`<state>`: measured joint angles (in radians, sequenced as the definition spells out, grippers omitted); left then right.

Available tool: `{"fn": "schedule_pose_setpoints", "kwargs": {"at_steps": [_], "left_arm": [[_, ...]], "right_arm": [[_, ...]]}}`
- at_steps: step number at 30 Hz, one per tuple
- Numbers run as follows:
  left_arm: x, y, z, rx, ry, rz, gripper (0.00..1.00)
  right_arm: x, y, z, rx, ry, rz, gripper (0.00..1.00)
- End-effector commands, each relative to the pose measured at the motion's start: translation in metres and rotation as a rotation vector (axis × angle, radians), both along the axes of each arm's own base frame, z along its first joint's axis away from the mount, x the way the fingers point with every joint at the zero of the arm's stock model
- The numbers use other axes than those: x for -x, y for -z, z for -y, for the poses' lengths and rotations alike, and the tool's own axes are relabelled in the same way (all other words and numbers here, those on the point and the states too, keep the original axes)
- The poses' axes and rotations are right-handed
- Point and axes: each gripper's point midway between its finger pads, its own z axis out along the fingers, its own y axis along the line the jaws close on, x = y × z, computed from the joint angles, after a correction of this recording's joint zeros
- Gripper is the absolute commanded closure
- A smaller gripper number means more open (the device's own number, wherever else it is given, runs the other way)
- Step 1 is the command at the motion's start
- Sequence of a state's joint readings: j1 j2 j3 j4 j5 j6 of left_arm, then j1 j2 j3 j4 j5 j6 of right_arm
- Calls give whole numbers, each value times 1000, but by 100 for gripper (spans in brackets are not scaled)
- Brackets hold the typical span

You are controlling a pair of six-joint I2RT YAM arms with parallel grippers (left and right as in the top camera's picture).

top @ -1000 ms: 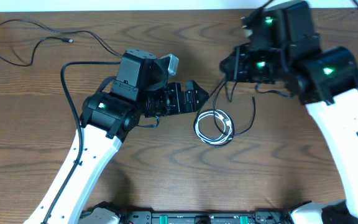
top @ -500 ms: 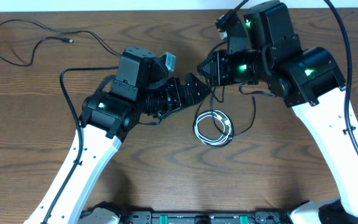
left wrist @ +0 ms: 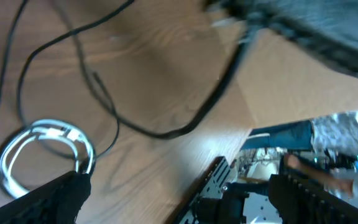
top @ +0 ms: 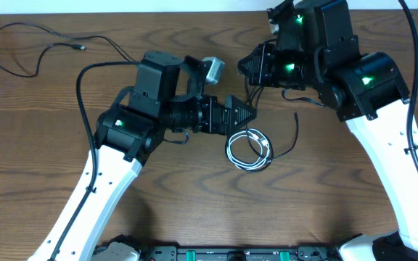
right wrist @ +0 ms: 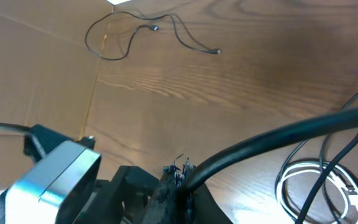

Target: Untangle cables

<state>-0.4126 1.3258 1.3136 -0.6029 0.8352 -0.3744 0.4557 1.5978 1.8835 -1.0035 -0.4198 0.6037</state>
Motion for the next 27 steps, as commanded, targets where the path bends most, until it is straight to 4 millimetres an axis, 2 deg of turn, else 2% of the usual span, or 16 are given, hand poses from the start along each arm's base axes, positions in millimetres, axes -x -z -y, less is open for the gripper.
{"fn": "schedule_pose_setpoints", "kwargs": {"at_steps": [1,10,12,16,20,24,25,27], "left_arm": [[6,-19,6,46,83,99,5],[-1,-29,9,68,82,161,24],[-1,-30,10,71,82,168,34],[-2,-32,10,75,82,177,44],[-2,-32,10,75,82,178,59],[-2,-32,10,75,82,178,66],[-2,-32,10,75,82,178,70],[-3,-31,10,74,81,178,89]], "right_arm": [[9,-8,-12,-72,-19,-43,99],[14,-19,-24,-152,-45,-76,99],[15,-21,-26,-176,-37,-98,99],[15,-22,-27,-190,-25,-110,99],[15,-22,-27,-191,-26,-112,99],[14,-23,-27,-192,-24,-109,99],[14,-23,-26,-192,-22,-108,99],[12,-22,-25,-188,-15,-104,99]]}}
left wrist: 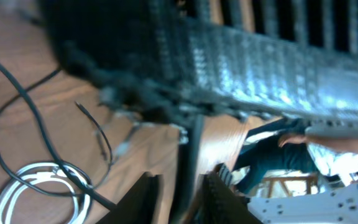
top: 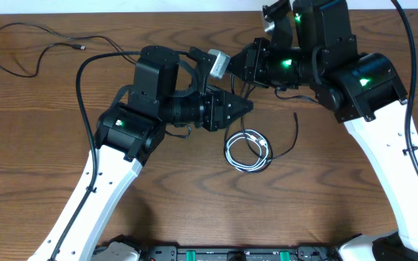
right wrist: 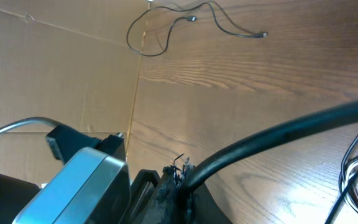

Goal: Untangle cables
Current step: 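Pull the grippers apart, left gripper lifting the black cable upward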

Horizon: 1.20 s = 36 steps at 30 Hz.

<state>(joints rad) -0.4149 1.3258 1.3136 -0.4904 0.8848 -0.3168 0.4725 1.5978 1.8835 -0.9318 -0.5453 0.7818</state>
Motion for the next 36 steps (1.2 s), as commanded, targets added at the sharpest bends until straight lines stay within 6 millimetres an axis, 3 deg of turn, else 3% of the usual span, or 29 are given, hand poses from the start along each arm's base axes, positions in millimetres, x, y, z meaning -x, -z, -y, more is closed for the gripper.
{"fn": "schedule_pose_setpoints", "kwargs": {"at_steps": [1,5,8,11,16,21,23,29,36], "left_arm": [[1,-10,0,11,6,35,92],[-11,-10,-3,-2,-61,43,93],[-20,-27,-5,48,-101,67,92],[-29,-36,-12,76,-151,67,92],[-46,-33,-30,64,-241,53,93],[-63,-33,-46,59,-349,45,92],[-70,-50,-45,114,-365,86,92],[-78,-120,-43,355,-393,171,93],[-66,-195,-50,514,-397,261,92]], "right_arm": [[0,-3,0,-9,6,-2,99],[-7,-2,10,34,-12,68,98],[-14,12,35,129,-16,104,59],[-20,30,70,208,73,34,36],[-22,52,131,328,107,-10,2],[-14,64,169,381,128,-69,1],[-3,71,178,416,87,-89,1],[22,82,162,469,-93,-84,1],[28,93,136,479,-179,-67,1]]}}
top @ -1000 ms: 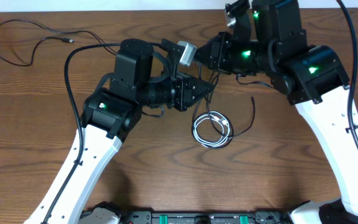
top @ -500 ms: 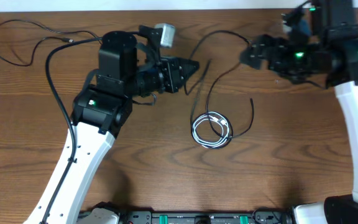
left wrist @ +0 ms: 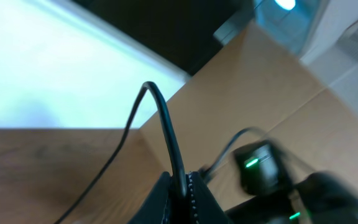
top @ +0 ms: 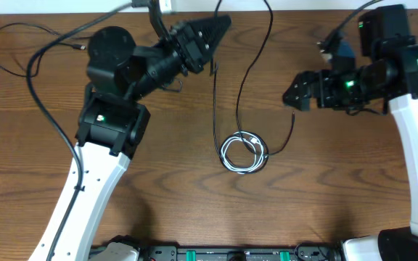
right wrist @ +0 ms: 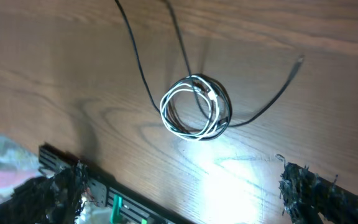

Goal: Untangle cables
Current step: 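Pull the grippers apart, left gripper lifting the black cable upward, then lower the right gripper onto the white coil and grasp it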

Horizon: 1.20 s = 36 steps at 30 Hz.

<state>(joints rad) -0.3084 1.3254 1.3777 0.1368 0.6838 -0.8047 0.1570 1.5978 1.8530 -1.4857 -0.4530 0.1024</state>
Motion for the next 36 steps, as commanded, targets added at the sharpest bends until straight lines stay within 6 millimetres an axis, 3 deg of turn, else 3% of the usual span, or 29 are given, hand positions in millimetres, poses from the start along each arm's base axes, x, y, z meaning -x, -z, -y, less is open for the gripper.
{"fn": "schedule_pose_setpoints", "kwargs": {"at_steps": [1,6,12,23,27,36], "left_arm": [[16,-58,-10,98,-13,62,93],[34,-104,-16,137,-9,155,92],[38,-135,-32,172,-93,192,93],[20,-115,-53,132,-178,82,93],[22,-114,-51,127,-159,82,93],[23,-109,-49,118,-146,61,92]], "right_arm": [[2,5,-12,0,-69,18,1],[5,20,-29,-1,-114,8,1],[14,57,-54,0,-159,-47,1],[44,161,-106,-16,-91,-182,4],[43,192,-106,43,34,-170,11],[44,225,-102,103,168,-128,35]]}}
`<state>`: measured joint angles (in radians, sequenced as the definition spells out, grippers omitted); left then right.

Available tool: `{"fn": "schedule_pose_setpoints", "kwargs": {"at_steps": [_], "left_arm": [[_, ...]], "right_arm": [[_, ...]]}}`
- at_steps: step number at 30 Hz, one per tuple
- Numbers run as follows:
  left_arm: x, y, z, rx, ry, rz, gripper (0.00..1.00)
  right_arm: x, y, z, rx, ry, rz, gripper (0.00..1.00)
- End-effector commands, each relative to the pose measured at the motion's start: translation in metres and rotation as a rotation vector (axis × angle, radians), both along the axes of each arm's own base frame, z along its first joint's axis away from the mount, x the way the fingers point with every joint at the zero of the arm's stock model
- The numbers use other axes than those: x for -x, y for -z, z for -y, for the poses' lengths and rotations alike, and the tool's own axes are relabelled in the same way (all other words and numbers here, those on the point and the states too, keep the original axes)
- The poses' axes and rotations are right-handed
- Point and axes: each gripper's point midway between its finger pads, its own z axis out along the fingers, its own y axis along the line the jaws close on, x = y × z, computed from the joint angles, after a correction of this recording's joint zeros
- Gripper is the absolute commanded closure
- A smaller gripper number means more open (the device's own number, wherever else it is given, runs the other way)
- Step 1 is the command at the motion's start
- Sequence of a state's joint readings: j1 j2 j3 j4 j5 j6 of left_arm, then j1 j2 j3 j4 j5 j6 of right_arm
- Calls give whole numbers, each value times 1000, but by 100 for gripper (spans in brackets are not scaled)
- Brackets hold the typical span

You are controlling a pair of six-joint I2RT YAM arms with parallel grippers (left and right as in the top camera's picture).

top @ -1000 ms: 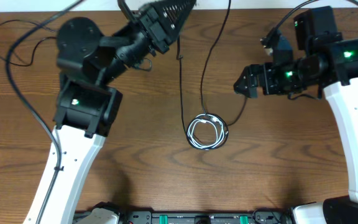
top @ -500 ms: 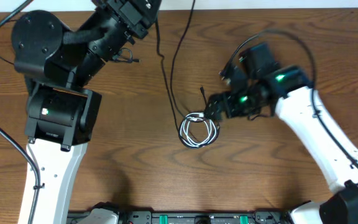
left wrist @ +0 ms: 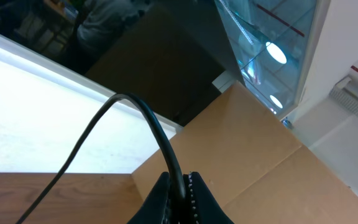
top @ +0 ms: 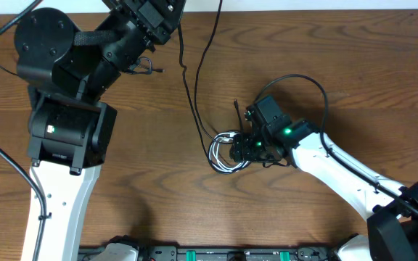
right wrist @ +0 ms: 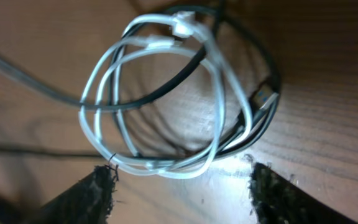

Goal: Untangle cables
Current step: 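Lower the right gripper onto the white coil and grasp it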

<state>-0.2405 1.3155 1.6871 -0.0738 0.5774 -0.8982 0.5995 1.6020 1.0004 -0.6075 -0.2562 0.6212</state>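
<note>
A white cable coil (top: 220,156) lies on the wooden table (top: 354,58) with a black cable (top: 194,101) threaded through it. The black cable rises to the back edge, where my left gripper (top: 162,14) is high up and shut on it. The left wrist view shows that gripper (left wrist: 180,186) pinching the black cable (left wrist: 160,140). My right gripper (top: 242,148) is low at the coil and open. In the right wrist view its fingertips (right wrist: 98,193) stand wide apart just short of the white coil (right wrist: 179,169), with the black cable (right wrist: 272,93) looped along the coil's right side.
The left arm's large body (top: 64,94) covers the back left of the table. A black cable loop (top: 307,80) arches over the right forearm. A loose black cable end (top: 236,107) points up just behind the coil.
My right gripper, then open and high at the right side, is now down at the coil, still open. The left gripper keeps the black cable and sits higher. The coil has shifted slightly left.
First both grippers were close together above the coil, the right shut on the black cable, the left open. Then the left fingers were around the cable beside the right. Later the left held it high at the back and the right was open; now the right is at the coil.
</note>
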Motion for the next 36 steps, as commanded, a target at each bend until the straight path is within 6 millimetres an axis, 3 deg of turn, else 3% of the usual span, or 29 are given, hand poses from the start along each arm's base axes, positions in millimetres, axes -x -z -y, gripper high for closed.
{"fn": "schedule_pose_setpoints", "kwargs": {"at_steps": [1,7,18,26,29,30,31,36], "left_arm": [[10,-13,-2,8,13,32,93],[10,-9,-1,3,17,17,93],[8,-3,-1,-3,17,-10,93],[8,-2,0,-5,20,-14,93],[8,1,0,-16,18,-20,93],[8,2,0,-20,17,-23,92],[7,5,0,-27,16,-29,93],[-2,35,-11,-136,-39,-88,92]], "right_arm": [[-1,9,4,35,77,20,35],[3,32,10,89,161,31,42],[-6,39,23,160,190,86,67],[-1,69,21,183,176,20,66],[0,78,20,191,172,6,87],[-1,79,22,195,176,5,97],[-2,79,23,195,178,6,99],[-26,47,33,167,173,85,99]]}}
